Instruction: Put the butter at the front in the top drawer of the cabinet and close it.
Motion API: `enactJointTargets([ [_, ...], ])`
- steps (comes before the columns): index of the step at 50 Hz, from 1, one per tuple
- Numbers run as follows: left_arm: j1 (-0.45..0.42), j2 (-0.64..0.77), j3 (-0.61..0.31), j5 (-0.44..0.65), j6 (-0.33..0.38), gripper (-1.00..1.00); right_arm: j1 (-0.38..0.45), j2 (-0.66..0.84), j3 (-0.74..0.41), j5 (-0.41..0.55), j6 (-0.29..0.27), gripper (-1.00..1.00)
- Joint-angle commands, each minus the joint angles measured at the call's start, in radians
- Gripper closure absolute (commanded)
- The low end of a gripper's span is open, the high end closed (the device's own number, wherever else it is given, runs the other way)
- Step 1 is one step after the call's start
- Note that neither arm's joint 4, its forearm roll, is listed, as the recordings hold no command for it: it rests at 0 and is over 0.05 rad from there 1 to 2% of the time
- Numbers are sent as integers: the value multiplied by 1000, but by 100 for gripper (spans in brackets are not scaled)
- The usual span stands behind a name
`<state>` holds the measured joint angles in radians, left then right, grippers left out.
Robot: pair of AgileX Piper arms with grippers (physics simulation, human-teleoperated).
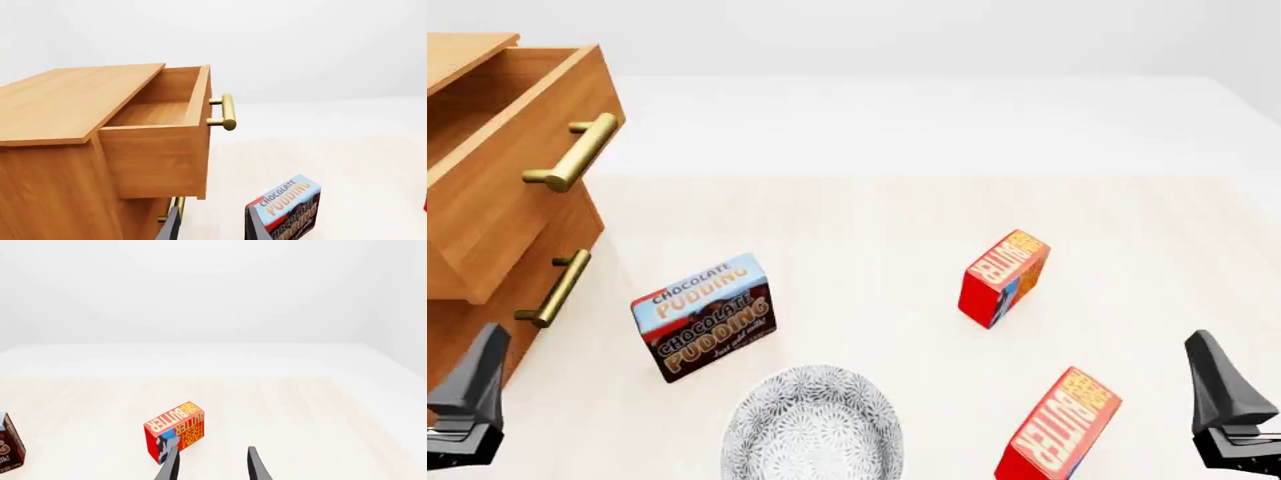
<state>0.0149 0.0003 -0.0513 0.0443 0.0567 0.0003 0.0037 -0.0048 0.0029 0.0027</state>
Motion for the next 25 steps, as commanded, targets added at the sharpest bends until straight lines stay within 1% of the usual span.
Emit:
enactJointTargets([
  [1, 12, 0, -79, 75, 65, -100, 0, -1, 0, 0, 0, -100],
  [3, 4, 0, -98, 95, 62, -100, 0, -1, 0, 0, 0, -100],
  [6, 11, 0, -143, 162, 77, -100, 0, -1, 0, 1, 0, -100],
  [7, -1, 0, -159, 185, 78, -100, 0, -1, 0, 1, 0, -100],
  [8, 9, 0, -184, 217, 71, -100, 0, -1, 0, 1, 0, -100],
  [9, 1, 1, -200, 242, 59, -100, 0, -1, 0, 1, 0, -100],
  [12, -8, 1, -228, 291, 60, -100, 0, -2, 0, 2, 0, -100],
  [17, -19, 10, -269, 329, 59, -100, 0, -2, -1, 2, 0, -100],
  [18, -8, 26, -290, 348, 37, -100, 0, -2, -1, 2, 0, -100],
  [21, -8, 49, -315, 364, 30, -100, 0, -2, -1, 2, 0, -100],
  [23, 16, 84, -331, 369, 15, -100, 0, -2, -1, 2, 0, -100],
  [25, 3, 104, -361, 379, 4, -100, 0, -2, -1, 2, 0, -100],
])
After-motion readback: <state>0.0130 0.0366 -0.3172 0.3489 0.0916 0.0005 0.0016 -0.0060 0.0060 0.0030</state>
